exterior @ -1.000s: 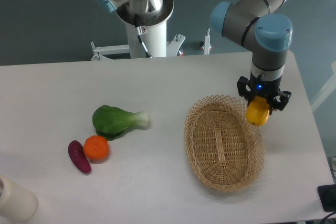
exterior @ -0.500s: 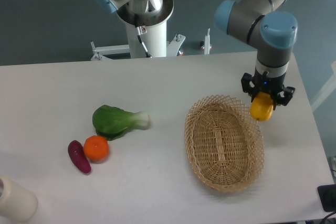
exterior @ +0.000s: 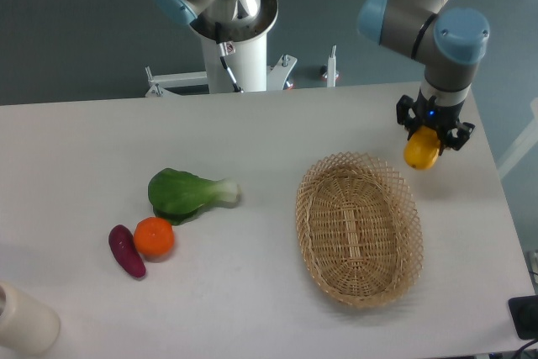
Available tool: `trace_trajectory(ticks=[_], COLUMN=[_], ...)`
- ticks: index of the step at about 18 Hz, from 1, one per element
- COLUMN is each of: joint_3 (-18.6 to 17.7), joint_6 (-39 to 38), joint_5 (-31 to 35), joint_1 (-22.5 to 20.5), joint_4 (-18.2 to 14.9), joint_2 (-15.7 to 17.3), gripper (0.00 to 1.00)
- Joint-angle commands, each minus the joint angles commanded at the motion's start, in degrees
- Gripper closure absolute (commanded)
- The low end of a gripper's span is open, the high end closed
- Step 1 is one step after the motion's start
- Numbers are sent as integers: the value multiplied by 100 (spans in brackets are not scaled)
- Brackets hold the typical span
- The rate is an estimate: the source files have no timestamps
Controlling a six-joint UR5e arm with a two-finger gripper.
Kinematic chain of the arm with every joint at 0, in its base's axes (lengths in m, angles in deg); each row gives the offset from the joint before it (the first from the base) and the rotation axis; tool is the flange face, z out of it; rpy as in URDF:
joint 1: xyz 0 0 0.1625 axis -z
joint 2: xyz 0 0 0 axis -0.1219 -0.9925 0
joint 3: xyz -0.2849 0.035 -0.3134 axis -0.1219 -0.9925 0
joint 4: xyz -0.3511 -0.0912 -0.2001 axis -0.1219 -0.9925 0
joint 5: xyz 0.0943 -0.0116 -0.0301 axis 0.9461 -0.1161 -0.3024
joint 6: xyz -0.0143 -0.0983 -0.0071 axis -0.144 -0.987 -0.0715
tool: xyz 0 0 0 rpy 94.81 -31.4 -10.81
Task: Place the mango on the table
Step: 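Lower the yellow mango onto the table beside the basket, then open the gripper and raise it away from the mango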
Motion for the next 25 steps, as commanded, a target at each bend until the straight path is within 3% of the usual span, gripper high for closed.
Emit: trace_trajectory(ticks=[3,8,11,13,14,19,25], joint_3=[-44,-518,-589,-589,-598,-651,-247], joint_6=[0,53,412,475,483,475,396], joint_5=[26,18,26,18,9,-44,-123], joint_1=[9,9,-9,-26,-27,-53,-79], joint_4=[70,711,721,721,721,721,598], joint_2=[-52,-62,-62,-62,-53,-18,9], gripper=[48,45,30,7,0,0,0])
